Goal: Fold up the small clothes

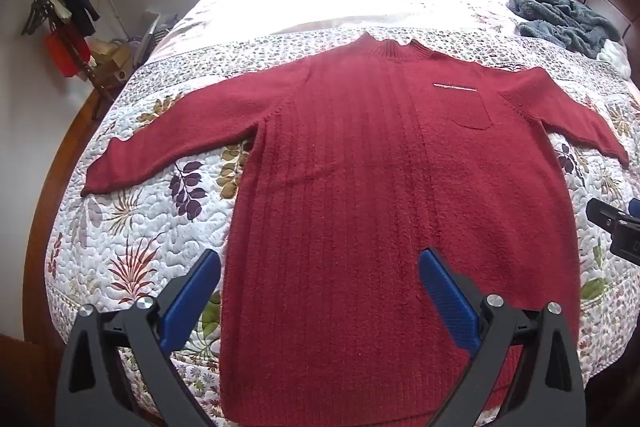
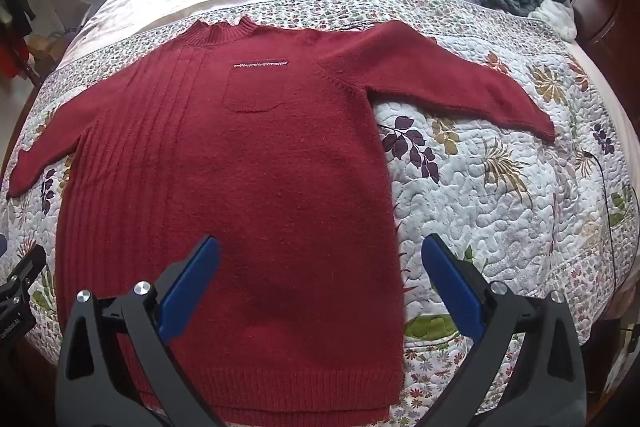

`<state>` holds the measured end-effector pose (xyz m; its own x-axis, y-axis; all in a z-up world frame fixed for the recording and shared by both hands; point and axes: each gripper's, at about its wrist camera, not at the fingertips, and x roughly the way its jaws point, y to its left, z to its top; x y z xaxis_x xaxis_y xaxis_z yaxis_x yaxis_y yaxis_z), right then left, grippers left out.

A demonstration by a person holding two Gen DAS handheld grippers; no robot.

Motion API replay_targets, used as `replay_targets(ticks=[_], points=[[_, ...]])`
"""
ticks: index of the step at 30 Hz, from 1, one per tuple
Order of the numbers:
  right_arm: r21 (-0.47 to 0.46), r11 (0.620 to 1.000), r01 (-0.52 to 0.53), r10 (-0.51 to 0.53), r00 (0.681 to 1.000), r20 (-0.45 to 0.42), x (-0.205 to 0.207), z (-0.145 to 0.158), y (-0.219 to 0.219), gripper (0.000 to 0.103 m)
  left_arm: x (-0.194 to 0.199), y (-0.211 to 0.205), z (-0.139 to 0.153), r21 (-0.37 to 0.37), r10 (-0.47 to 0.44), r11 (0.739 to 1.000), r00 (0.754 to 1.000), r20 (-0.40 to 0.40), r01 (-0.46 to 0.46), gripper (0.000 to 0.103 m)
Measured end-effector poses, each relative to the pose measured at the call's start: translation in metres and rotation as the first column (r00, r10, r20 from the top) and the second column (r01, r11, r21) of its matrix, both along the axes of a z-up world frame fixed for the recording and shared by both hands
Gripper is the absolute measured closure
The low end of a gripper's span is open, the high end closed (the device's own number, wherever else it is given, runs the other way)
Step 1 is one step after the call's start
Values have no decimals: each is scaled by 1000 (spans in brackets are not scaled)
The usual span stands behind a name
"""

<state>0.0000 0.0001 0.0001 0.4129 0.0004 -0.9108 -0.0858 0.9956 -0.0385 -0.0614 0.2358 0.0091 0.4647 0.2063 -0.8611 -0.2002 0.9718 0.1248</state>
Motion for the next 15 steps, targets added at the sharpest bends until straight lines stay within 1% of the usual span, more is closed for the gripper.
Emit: replay_targets(ticks=[15], points=[[0, 1000, -2, 2, 1000, 5, 4, 3, 6, 3, 0, 1, 1, 9, 3, 1000, 1000, 1, -3, 4]])
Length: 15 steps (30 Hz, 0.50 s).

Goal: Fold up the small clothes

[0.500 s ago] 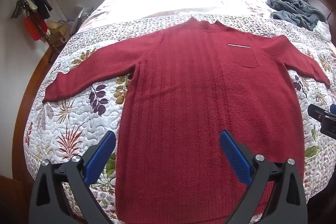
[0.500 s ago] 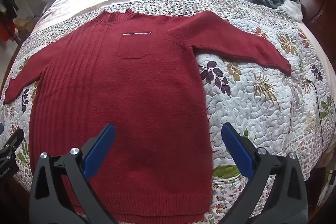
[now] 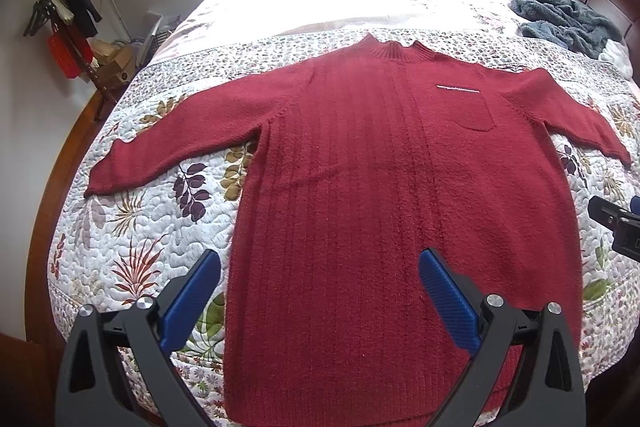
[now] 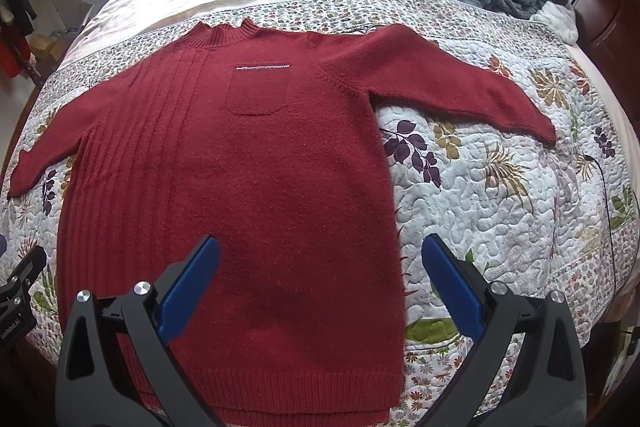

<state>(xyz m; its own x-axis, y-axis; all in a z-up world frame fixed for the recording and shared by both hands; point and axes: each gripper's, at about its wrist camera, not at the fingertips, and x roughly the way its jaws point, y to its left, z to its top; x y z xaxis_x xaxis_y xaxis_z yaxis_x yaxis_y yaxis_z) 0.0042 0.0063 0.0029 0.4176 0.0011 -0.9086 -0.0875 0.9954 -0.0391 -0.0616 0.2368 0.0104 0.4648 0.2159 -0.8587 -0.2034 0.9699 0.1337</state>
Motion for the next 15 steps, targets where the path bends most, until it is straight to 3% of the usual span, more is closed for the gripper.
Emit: replay_targets(ticks=[15], points=[[3, 1000, -7, 6, 1000, 13, -2, 1, -3, 3, 0, 1, 1, 10, 4, 1000, 1000, 3, -4, 4]])
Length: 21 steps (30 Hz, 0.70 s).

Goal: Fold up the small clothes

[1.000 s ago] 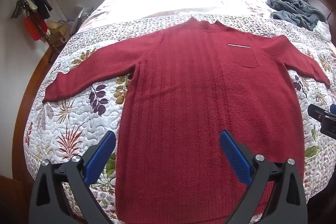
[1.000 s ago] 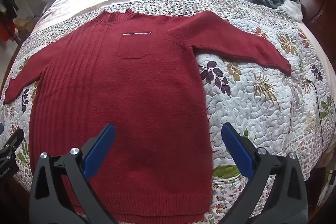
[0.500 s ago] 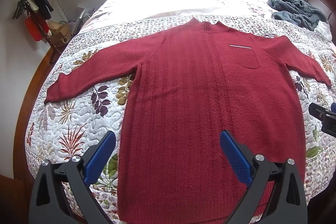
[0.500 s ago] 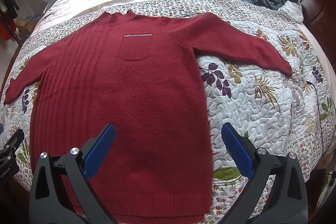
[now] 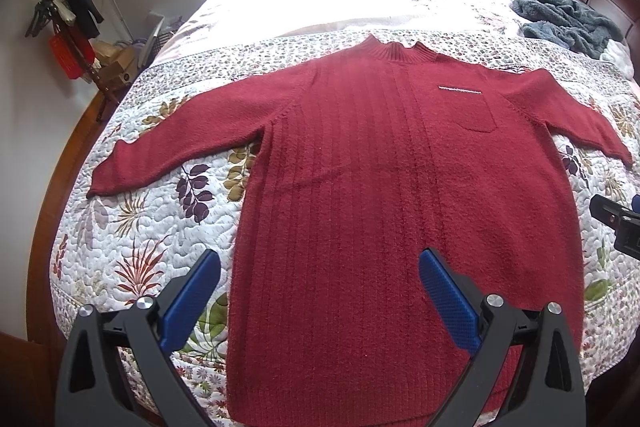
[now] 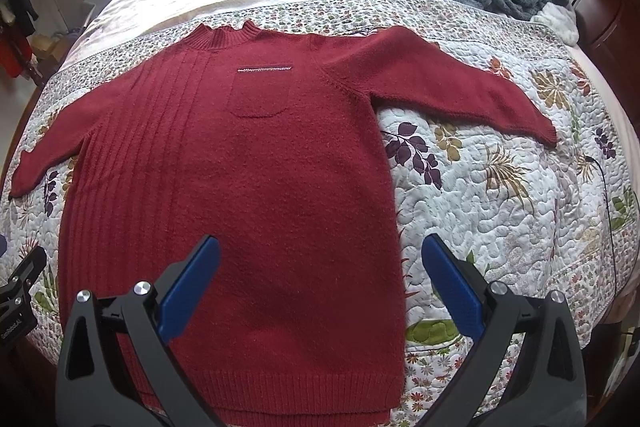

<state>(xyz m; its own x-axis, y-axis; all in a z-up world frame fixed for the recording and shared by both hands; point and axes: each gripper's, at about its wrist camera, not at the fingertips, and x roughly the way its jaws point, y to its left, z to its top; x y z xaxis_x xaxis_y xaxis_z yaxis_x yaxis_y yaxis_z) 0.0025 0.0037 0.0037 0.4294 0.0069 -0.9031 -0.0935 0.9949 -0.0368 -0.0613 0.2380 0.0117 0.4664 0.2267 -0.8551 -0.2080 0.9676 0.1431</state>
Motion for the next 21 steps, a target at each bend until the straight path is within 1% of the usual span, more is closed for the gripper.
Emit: replay_targets(ticks=[13, 19, 21], points=[[0, 1000, 1, -1, 999, -48, 1, -3, -2, 3, -1, 0, -1, 2, 1, 1000, 1000, -2, -1, 4], [-12, 1000, 3, -3, 1000, -31, 1, -3, -1, 3, -1, 0, -1, 0, 3, 1000, 1000, -2, -3, 4], [-16, 1000, 1, -2, 999, -40, 2, -4, -1, 3, 0, 1, -3, -2, 2, 1000, 1000, -2, -3, 4]])
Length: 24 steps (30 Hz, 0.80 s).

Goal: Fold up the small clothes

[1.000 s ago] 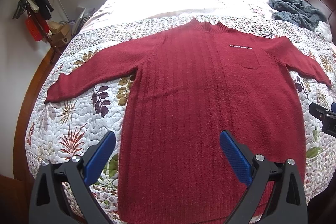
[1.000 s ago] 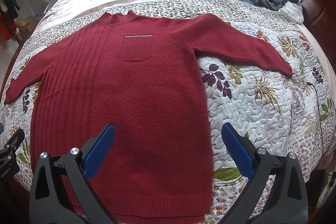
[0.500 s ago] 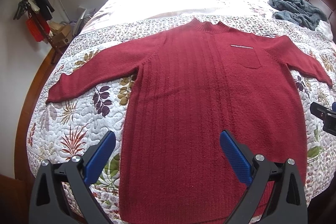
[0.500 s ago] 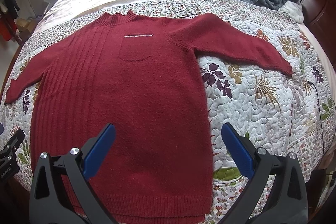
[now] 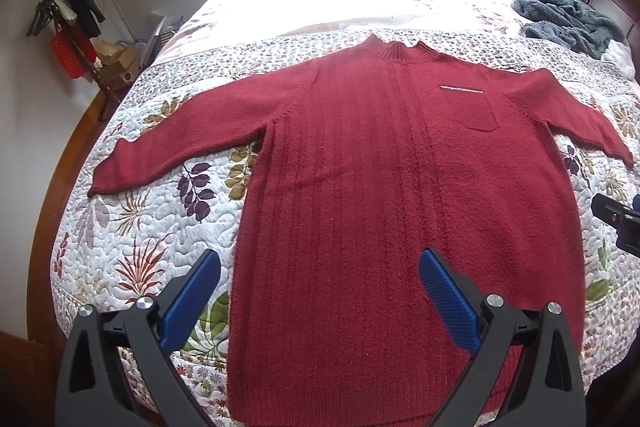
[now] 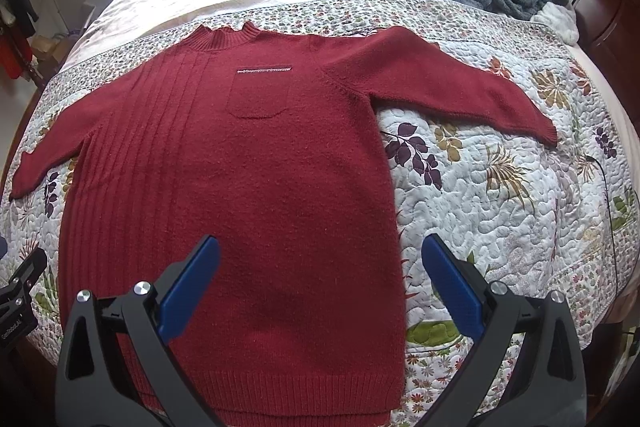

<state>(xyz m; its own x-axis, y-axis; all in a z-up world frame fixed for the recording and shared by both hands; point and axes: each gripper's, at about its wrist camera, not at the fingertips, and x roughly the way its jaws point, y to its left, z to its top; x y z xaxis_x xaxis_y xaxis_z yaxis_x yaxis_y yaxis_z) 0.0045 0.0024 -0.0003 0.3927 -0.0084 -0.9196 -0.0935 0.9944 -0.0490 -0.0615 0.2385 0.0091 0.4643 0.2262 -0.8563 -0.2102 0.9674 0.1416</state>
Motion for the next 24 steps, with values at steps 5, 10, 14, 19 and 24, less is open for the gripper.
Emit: replay_targets(ticks=[5, 10, 14, 19, 24], points=[[35, 999, 26, -25, 999, -45, 18, -8, -24, 3, 22, 0, -15, -62, -9, 998, 999, -43, 7, 4], [119, 968, 220, -212, 974, -77, 72, -20, -122, 3, 63, -11, -19, -83, -23, 996, 999, -25, 20, 4], [220, 881, 419, -395, 907, -146, 120, -46, -233, 3, 94, -24, -15, -93, -26, 995, 1000, 16, 28, 4], [384, 723, 575, -512, 818, -261, 179, -106, -342, 3, 131, -39, -17, -116, -13, 993, 999, 43, 18, 4], [399, 666, 631, -555, 776, -300, 204, -129, -389, 4, 151, -47, -26, -139, -3, 990, 999, 35, 8, 4]])
